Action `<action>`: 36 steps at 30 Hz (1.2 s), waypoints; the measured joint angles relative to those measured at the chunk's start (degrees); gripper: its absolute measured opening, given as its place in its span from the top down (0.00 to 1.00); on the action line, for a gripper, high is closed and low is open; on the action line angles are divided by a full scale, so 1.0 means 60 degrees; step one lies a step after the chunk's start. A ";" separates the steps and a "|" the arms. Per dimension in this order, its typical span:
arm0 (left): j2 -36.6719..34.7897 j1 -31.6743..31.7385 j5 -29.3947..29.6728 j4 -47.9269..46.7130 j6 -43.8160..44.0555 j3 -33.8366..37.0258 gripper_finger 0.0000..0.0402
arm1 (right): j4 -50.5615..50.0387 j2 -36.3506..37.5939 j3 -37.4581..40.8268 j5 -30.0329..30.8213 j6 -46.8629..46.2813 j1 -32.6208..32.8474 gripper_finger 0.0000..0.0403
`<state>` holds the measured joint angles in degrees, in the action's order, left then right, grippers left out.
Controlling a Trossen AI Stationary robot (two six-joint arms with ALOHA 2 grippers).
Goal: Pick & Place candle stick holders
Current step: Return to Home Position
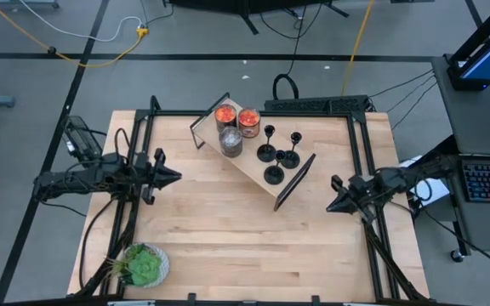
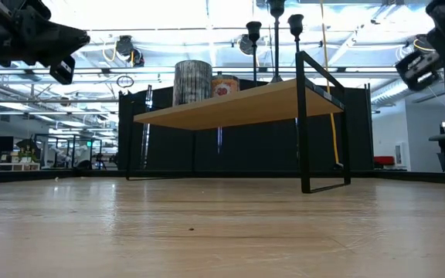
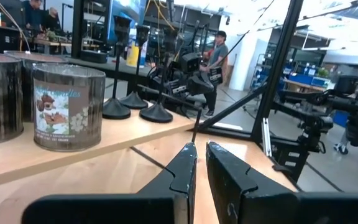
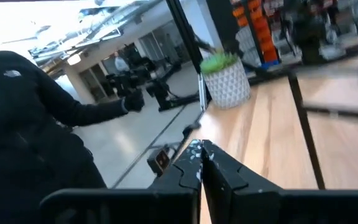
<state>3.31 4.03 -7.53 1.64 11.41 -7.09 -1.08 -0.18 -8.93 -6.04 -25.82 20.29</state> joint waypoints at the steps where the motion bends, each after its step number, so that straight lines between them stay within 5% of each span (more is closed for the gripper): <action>1: 0.0000 0.0000 0.0000 -0.0058 -0.0065 0.0000 0.90 | 0.0064 0.0007 0.0156 0.0000 -0.0118 0.0000 1.00; 8: 0.0009 0.0000 0.0073 -0.0820 -0.0200 0.0000 0.90 | 0.0513 -0.0001 0.0781 0.0028 -0.0169 -0.0004 1.00; 18: 0.0029 0.0004 0.1916 -0.1296 -0.0510 0.0000 0.90 | 0.0484 0.0003 0.0813 0.0762 0.0280 -0.0004 1.00; 36: -0.0117 -0.0076 0.1265 0.0006 -0.0911 0.1016 0.90 | 0.0568 0.0003 0.0831 0.0984 0.0171 -0.0004 1.00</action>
<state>2.61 3.57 0.06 1.67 5.94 -0.99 2.33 -0.16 -3.95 -0.14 -24.80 20.27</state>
